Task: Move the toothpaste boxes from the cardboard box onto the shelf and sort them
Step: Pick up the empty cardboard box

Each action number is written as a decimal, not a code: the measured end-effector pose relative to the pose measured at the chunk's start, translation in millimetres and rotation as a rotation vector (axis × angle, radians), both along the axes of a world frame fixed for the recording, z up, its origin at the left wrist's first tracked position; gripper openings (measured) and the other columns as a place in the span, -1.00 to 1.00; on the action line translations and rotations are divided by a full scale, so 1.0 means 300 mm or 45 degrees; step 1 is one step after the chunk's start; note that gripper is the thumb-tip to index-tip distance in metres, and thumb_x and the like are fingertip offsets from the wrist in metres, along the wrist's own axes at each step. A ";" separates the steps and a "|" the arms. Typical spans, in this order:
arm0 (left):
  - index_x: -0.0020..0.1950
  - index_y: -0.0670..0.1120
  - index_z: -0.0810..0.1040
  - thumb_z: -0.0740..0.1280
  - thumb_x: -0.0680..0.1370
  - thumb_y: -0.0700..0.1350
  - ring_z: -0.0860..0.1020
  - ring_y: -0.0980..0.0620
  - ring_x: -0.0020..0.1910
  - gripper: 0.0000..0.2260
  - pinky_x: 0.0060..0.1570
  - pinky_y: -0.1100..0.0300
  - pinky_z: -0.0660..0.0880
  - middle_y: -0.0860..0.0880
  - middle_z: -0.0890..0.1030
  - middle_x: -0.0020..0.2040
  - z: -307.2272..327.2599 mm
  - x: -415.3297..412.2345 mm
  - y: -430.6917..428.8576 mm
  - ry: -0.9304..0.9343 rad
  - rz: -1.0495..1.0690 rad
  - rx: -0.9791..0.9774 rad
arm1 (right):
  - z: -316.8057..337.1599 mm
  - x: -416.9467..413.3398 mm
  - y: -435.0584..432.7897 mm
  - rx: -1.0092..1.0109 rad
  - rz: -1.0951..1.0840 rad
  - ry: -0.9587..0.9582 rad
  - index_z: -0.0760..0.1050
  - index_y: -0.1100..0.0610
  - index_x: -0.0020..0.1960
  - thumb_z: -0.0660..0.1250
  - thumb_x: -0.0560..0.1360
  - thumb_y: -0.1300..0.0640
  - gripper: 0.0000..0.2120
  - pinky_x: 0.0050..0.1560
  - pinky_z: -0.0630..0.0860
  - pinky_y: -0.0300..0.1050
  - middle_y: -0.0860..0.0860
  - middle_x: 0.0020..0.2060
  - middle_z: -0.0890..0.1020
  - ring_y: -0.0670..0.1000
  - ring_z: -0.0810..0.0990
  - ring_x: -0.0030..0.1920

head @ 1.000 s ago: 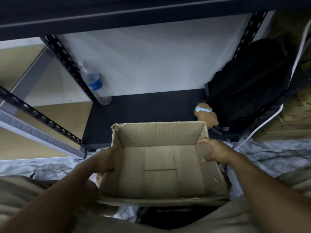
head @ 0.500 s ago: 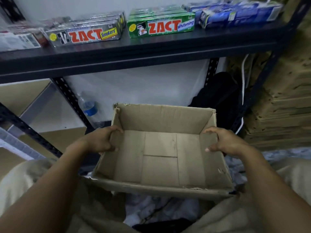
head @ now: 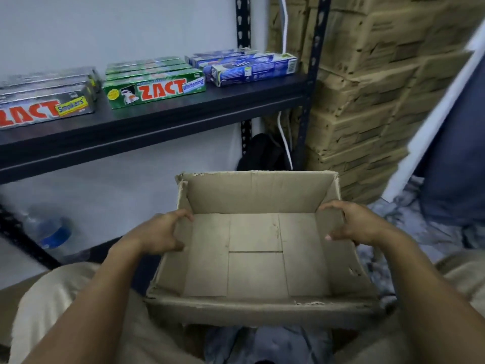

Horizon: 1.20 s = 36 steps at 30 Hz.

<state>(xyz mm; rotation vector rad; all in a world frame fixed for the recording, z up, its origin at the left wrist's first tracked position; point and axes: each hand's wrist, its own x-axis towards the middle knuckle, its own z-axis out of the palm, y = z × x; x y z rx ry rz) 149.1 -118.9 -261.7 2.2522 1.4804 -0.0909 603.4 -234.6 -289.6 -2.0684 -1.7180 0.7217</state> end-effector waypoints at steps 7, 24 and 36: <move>0.32 0.34 0.30 0.53 0.36 0.06 0.62 0.09 -0.05 -0.37 -0.05 0.07 0.63 0.05 0.56 0.11 -0.001 0.288 0.005 0.054 -0.303 -0.083 | 0.027 0.204 -0.264 -0.025 -0.187 -0.051 0.44 -0.28 0.18 0.64 0.29 0.08 -0.40 -0.17 0.52 -0.36 -0.10 0.19 0.51 -0.06 0.51 0.06; 0.18 0.41 0.33 0.56 0.31 0.07 0.57 0.07 -0.02 -0.41 0.02 0.11 0.58 0.02 0.49 0.10 -0.151 1.075 0.043 0.072 -0.845 -0.196 | -0.127 0.541 -0.823 -0.193 -0.791 -0.069 0.44 -0.13 0.31 0.58 0.39 0.09 -0.43 0.07 0.37 -0.23 0.01 0.35 0.50 0.07 0.49 0.31; 0.29 0.23 0.31 0.59 0.33 -0.20 0.51 0.03 0.14 -0.30 0.08 0.23 0.49 -0.03 0.52 0.24 -0.323 1.673 0.296 0.102 -1.026 -0.289 | -0.305 0.791 -0.807 -0.267 -1.057 0.070 0.42 -0.20 0.36 0.63 0.29 -0.07 -0.30 0.06 0.43 -0.22 -0.06 0.23 0.56 0.04 0.55 0.21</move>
